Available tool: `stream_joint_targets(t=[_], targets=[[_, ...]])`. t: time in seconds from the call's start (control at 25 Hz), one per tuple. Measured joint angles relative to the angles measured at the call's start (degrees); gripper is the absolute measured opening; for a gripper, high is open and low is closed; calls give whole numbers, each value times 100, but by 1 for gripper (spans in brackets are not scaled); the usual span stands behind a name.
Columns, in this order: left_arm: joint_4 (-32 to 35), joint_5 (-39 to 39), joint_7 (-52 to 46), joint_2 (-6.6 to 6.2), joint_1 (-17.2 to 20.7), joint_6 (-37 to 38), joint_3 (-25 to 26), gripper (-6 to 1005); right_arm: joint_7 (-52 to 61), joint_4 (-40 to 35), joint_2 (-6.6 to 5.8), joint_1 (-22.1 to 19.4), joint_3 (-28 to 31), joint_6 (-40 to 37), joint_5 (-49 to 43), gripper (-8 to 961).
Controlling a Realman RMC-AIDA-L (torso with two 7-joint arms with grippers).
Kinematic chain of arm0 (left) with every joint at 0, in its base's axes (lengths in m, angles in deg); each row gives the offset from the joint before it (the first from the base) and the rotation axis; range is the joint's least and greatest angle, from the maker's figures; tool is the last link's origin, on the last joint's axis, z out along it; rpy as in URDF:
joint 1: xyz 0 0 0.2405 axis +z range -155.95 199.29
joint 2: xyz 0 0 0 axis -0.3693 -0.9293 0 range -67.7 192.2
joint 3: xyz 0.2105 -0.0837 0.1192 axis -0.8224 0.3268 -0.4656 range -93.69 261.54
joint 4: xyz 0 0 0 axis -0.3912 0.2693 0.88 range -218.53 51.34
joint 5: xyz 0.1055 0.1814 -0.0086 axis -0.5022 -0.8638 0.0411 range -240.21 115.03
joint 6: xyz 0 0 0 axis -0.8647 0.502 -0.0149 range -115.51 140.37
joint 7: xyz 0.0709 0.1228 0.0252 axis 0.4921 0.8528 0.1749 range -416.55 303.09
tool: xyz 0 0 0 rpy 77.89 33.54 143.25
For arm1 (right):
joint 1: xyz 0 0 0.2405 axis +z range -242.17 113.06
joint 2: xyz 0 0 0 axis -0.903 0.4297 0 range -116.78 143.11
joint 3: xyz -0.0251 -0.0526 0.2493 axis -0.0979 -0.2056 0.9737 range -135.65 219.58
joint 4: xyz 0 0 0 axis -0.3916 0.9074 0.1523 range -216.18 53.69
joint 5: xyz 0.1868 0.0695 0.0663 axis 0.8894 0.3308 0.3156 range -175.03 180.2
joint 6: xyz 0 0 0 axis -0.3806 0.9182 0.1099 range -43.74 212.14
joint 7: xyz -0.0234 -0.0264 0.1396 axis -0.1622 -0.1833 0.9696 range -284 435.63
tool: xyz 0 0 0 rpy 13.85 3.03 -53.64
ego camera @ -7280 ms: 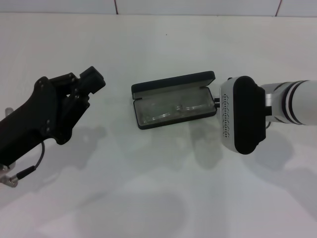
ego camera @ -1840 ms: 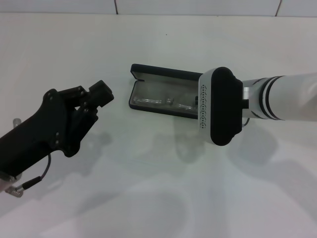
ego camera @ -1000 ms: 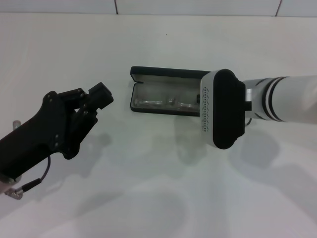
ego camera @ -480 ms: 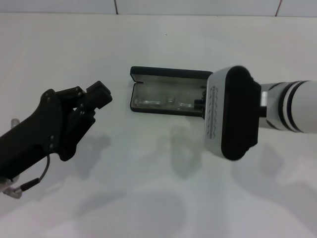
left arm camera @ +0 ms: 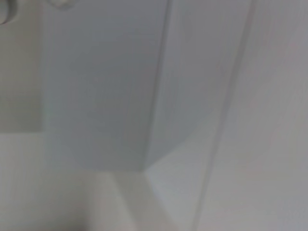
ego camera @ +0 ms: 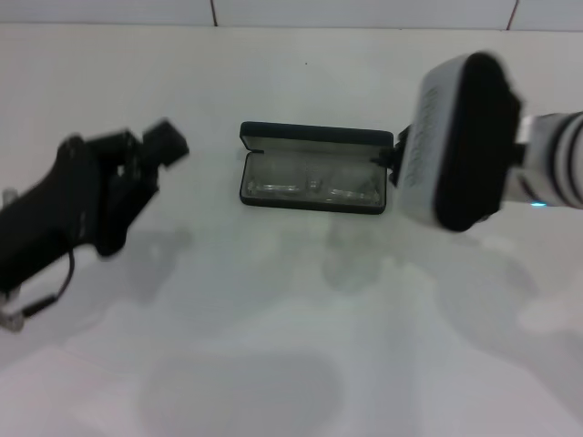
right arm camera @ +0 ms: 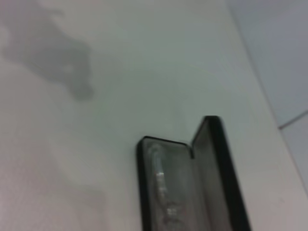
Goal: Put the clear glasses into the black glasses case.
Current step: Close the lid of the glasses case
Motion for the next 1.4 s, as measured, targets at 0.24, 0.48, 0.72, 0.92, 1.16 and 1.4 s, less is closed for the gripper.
stream_joint_targets(t=[0.24,0.48,0.72,0.92,1.16,1.4], targets=[[3,-112,-480,-339,-501,-972,318,75,-56,-1017,-57,-680,986,-1273,1341,44],[217,-826,-1436,-695,-1523,-2047,311,141,-1364,-1138,-70,-1399,2119,-3741,3573,44],[1185,-2145,-2368,-600,-1911,-3826,324,175,-2034,-969,-70,-1892,2572,-4292,4588,45],[1387,-3186,-2996,-367,-2228,-4502,331,177,-2314,-637,-76,-1921,2903,-4410,4936,46],[1405,-3590,-3130,-175,-2334,-4779,331,180,-2788,118,-79,-1890,3372,-4366,5501,46],[1407,-3925,-3232,-3,-2418,-5084,331,183,-3062,684,-80,-1837,3686,-4405,5863,57]])
